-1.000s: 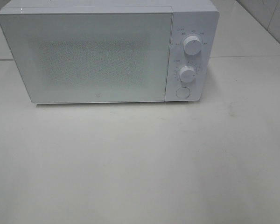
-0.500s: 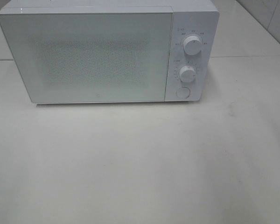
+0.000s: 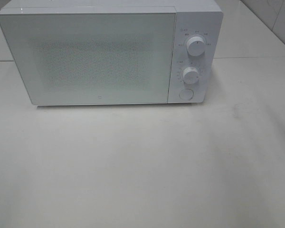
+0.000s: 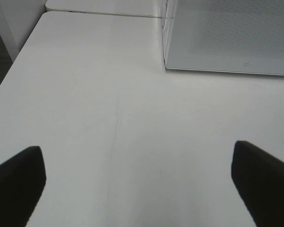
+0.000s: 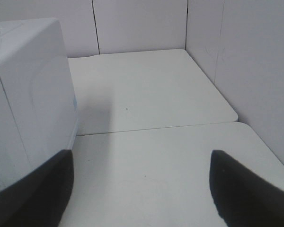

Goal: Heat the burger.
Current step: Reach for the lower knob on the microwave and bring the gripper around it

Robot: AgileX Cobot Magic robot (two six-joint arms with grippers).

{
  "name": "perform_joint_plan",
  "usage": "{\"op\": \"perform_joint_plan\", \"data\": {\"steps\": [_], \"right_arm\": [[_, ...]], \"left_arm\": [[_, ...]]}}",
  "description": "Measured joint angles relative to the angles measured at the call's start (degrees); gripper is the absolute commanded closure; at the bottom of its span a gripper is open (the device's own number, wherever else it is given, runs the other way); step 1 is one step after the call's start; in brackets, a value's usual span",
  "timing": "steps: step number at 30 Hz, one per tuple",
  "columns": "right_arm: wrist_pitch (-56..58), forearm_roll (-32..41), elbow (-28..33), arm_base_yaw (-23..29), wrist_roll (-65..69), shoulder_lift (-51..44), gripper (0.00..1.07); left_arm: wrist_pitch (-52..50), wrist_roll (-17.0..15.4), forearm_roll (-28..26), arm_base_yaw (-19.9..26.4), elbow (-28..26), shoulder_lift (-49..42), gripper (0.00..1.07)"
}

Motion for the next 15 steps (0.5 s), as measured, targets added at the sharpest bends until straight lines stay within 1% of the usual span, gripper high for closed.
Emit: {"op": "perform_joint_plan", "data": {"steps": [1,2,5,7,8,9,10,11,12,13,14,15], "right_arm": [[-1.15,0.23,0.00,0.34,-0.80,0.97,0.31],[-3.78,1.60,0.17,1.95,-2.69,2.58,0.31],[-5.39,2.58,0.52,3.15,-3.95,3.50,0.31],[-10.66,8.14,1.95,8.54,-8.54,6.88,0.31],[-10.66,8.14,1.95,8.54,-8.54,6.88,0.31],[-11.46,9.97,1.95,10.08,-9.63,7.79,0.31],[-13.18,13.35,1.95,13.24,-11.63,9.40,0.31],[-13.18,13.35,1.95,13.24,-11.63,9.40,0.31],[-14.15,14.84,2.01,14.84,-12.61,10.26,0.31],[-16.27,17.19,2.06,17.88,-14.32,11.63,0.31],[-16.27,17.19,2.06,17.88,-14.32,11.63,0.31],[-17.25,18.22,2.06,19.25,-15.07,12.26,0.31]], "left_arm": [[0.00,0.00,0.00,0.00,0.00,0.00,0.05],[0.00,0.00,0.00,0.00,0.00,0.00,0.05],[0.00,0.00,0.00,0.00,0.00,0.00,0.05],[0.00,0.00,0.00,0.00,0.00,0.00,0.05],[0.00,0.00,0.00,0.00,0.00,0.00,0.05],[0.00,0.00,0.00,0.00,0.00,0.00,0.05],[0.00,0.00,0.00,0.00,0.00,0.00,0.05],[0.00,0.00,0.00,0.00,0.00,0.00,0.05],[0.00,0.00,0.00,0.00,0.00,0.00,0.05],[0.00,0.00,0.00,0.00,0.00,0.00,0.05],[0.00,0.00,0.00,0.00,0.00,0.00,0.05],[0.00,0.00,0.00,0.00,0.00,0.00,0.05]]}}
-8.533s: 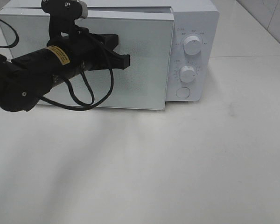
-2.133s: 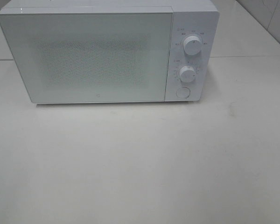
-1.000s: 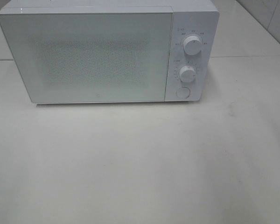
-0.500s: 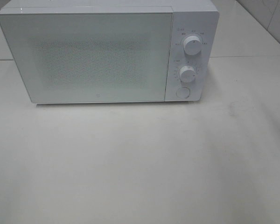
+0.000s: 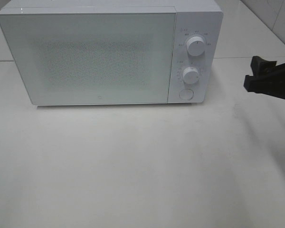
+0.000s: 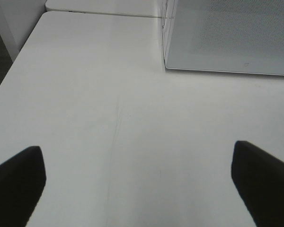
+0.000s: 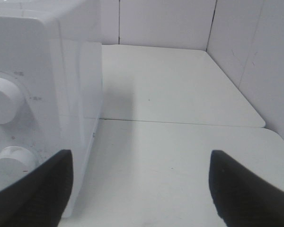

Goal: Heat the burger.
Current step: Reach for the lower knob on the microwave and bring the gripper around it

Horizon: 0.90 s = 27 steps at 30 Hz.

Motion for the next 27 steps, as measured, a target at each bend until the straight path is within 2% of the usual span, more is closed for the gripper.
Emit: {"op": "perform_joint_plan", "data": {"steps": [1,3,4,5,6,8,9,11,12,20,27], "right_arm": [[-2.29,2.69,0.00,3.44,-1.32,1.55,0.31],[-3.32,4.07,0.00,4.81,-1.55,2.35,0.31],[-5.73,6.76,0.00,8.14,-2.23,3.90,0.31],[-5.73,6.76,0.00,8.14,-2.23,3.90,0.31],[-7.62,10.03,-0.06,11.34,-2.52,5.67,0.31],[-8.19,11.40,-0.06,12.61,-2.58,6.42,0.31],[-9.57,14.78,-0.06,15.47,-2.58,8.48,0.31],[-9.97,15.99,-0.06,16.62,-2.58,9.51,0.31],[-10.37,18.85,-0.34,19.14,-2.64,11.40,0.31],[-10.54,24.35,-3.78,25.73,-2.64,17.30,0.31],[-10.54,25.32,-6.13,27.50,-2.64,19.37,0.31]], "left_arm": [[0.00,0.00,0.00,0.00,0.00,0.00,0.05],[0.00,0.00,0.00,0.00,0.00,0.00,0.05],[0.00,0.00,0.00,0.00,0.00,0.00,0.05],[0.00,0.00,0.00,0.00,0.00,0.00,0.05],[0.00,0.00,0.00,0.00,0.00,0.00,0.05],[0.00,0.00,0.00,0.00,0.00,0.00,0.05],[0.00,0.00,0.00,0.00,0.00,0.00,0.05],[0.00,0.00,0.00,0.00,0.00,0.00,0.05],[0.00,0.00,0.00,0.00,0.00,0.00,0.05],[0.00,0.00,0.00,0.00,0.00,0.00,0.05],[0.00,0.00,0.00,0.00,0.00,0.00,0.05]]}}
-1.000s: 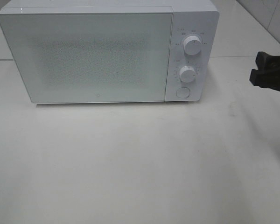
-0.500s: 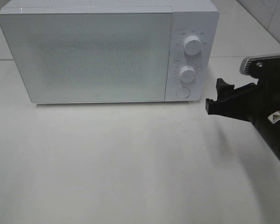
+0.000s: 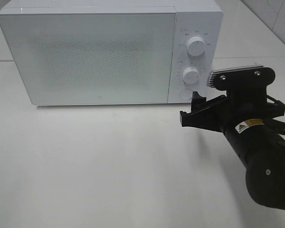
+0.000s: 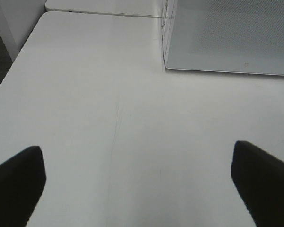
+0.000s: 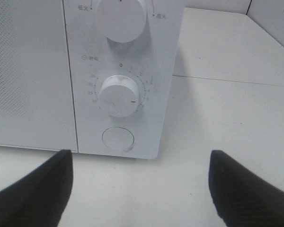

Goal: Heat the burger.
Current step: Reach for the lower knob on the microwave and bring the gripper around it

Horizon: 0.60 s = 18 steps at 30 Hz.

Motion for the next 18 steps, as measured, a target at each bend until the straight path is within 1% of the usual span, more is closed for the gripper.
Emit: {"op": "perform_joint_plan", "data": {"steps": [5,18], "right_arm": [[-0.11,0.06,-2.01,0.17,0.00,1.43,0.31],[-0.11,0.06,-2.18,0.17,0.00,2.12,0.31]], "left_arm": [[0.00,0.00,0.00,0.00,0.00,0.00,0.05],[0.00,0.00,0.00,0.00,0.00,0.00,0.05]]}}
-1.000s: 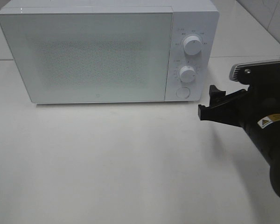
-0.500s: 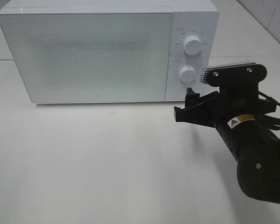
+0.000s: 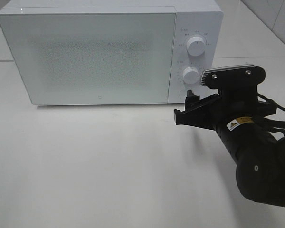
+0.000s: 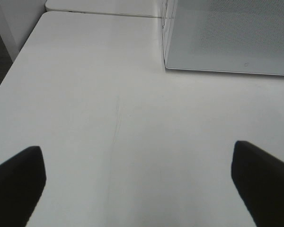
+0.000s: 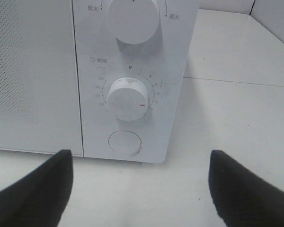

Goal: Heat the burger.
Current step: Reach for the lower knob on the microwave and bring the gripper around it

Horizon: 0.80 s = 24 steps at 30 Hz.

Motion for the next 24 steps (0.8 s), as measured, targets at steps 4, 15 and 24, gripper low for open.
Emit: {"op": "perform_joint_plan", "data": {"steps": [4,15,24], "right_arm": [[0.00,-0.17,-0.06,-0.11,0.63,0.11,0.31],[-0.06,-4.18,-5.56,-4.35,4.41,4.24,0.31],[-0.06,-6.70,-11.40,-6.19,5.04,8.37,0.31]], "left_arm": [[0.00,0.00,0.00,0.00,0.00,0.00,0.05],[0.00,0.00,0.00,0.00,0.00,0.00,0.05],[0.00,0.00,0.00,0.00,0.00,0.00,0.05]]}}
